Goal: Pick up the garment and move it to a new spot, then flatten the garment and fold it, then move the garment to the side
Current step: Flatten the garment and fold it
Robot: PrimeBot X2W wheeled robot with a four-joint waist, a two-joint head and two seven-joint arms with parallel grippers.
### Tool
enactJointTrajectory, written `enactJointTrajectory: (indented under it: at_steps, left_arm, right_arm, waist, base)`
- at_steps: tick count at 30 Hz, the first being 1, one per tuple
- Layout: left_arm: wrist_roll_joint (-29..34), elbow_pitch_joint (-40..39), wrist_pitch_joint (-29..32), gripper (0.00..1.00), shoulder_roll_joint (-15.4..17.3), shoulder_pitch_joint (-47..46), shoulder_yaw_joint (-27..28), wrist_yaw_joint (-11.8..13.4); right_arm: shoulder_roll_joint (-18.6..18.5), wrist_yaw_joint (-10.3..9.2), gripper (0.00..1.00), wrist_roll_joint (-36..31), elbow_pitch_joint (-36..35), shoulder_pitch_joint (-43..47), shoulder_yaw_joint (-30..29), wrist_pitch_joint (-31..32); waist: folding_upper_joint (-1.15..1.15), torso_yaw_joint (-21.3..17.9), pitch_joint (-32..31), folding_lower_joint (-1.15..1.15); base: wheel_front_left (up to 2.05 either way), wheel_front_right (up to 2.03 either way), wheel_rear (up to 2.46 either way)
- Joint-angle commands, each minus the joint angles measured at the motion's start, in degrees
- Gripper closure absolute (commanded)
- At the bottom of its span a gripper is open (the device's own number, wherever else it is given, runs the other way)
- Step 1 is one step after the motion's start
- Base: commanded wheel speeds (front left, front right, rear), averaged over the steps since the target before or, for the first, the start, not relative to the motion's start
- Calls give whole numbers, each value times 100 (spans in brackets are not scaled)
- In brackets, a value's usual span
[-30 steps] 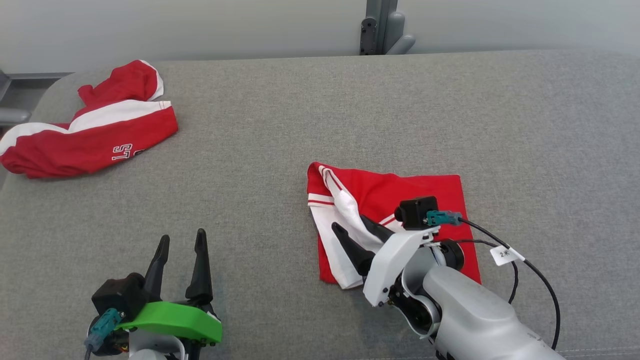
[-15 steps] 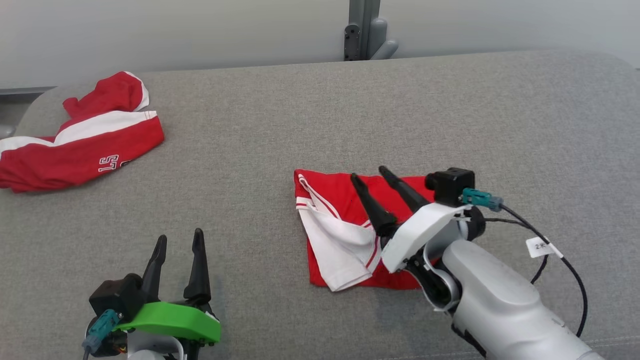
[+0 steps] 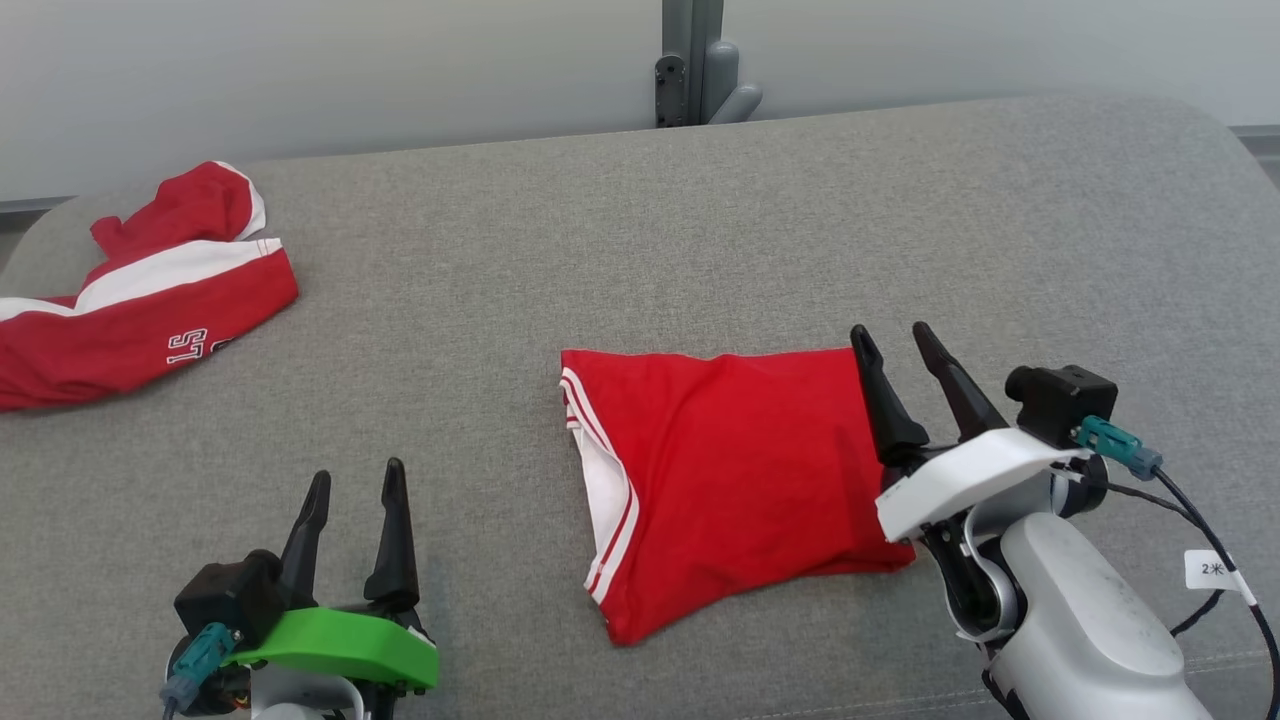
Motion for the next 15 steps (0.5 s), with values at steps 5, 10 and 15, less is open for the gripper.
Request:
enactJointTrajectory:
  at_steps: [5, 10, 15]
  left_arm:
    - [-48, -17, -22, 0, 54, 57, -11, 42]
    - [-70, -10, -21, 0, 66, 81, -24, 52]
    - [-74, -7, -24, 0, 74, 122, -29, 63]
  right_arm:
    - [7, -2, 0, -274, -201, 371, -415, 48]
    - [12, -2, 0, -509, -369, 554, -701, 104]
    - [73, -2, 0, -733, -536, 722, -945, 121]
  waist:
    - [54, -41, -10, 0]
    - [54, -57, -46, 0]
    - [54, -68, -121, 0]
  base:
    - [0, 0, 0]
    - [0, 0, 0]
    - [0, 0, 0]
